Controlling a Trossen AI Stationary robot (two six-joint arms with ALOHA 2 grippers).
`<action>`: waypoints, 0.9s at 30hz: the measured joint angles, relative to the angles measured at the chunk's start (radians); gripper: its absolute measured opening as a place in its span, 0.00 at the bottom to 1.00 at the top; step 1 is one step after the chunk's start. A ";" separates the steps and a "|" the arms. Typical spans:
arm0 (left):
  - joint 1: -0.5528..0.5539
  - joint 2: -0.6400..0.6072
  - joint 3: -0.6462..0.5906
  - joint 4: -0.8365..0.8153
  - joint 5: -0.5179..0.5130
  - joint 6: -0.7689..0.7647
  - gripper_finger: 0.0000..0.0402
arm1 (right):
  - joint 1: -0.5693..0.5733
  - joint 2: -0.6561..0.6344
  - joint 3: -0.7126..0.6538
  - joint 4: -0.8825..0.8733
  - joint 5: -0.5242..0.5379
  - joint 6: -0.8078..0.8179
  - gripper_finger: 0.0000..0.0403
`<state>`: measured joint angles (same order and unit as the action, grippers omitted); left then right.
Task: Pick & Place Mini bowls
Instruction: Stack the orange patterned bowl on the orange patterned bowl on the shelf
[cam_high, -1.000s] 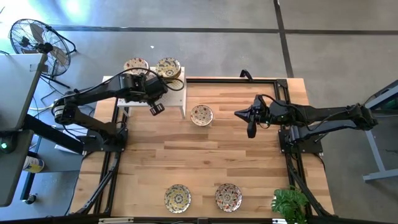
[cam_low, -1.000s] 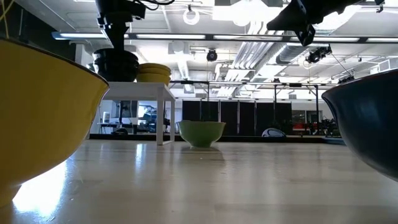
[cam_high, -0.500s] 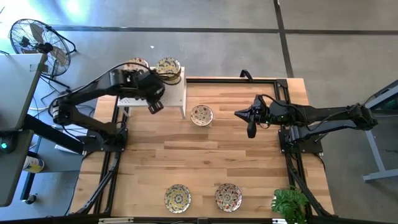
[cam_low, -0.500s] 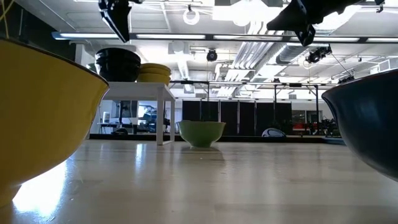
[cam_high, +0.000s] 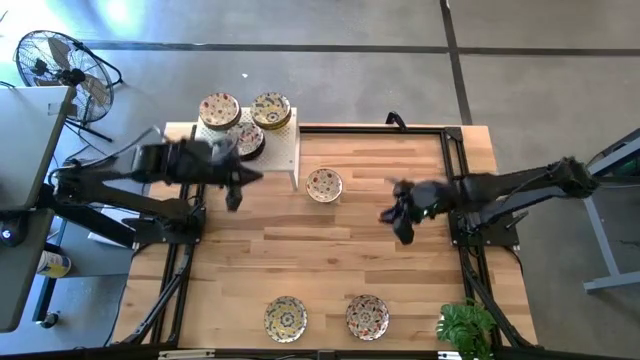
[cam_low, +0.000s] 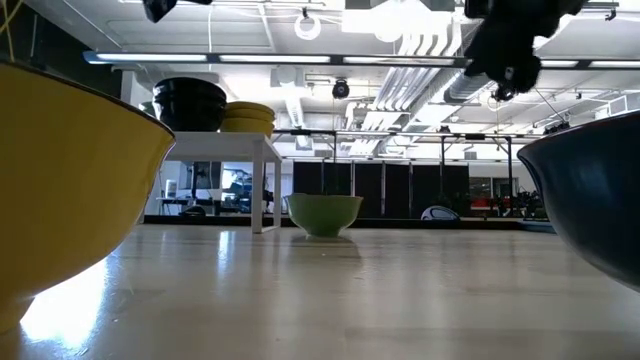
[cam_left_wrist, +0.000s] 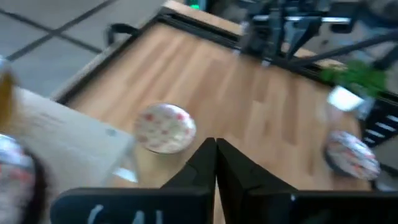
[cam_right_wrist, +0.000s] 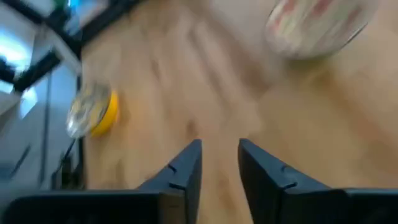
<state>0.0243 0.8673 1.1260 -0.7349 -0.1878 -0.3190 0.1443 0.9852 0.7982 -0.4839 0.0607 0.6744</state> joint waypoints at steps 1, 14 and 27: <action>-0.028 -0.020 -0.043 0.038 -0.010 -0.014 0.01 | 0.030 0.026 0.000 -0.002 -0.013 0.034 0.25; -0.248 -0.100 -0.347 0.388 -0.182 -0.046 0.03 | 0.374 0.405 -0.003 0.200 -0.114 0.389 0.43; -0.248 -0.100 -0.351 0.352 -0.104 -0.046 0.03 | 0.412 0.692 -0.003 0.422 -0.156 0.447 0.33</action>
<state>-0.2234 0.7677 0.7753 -0.3826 -0.2920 -0.3648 0.5560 1.6774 0.7956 -0.0616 -0.0957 1.1212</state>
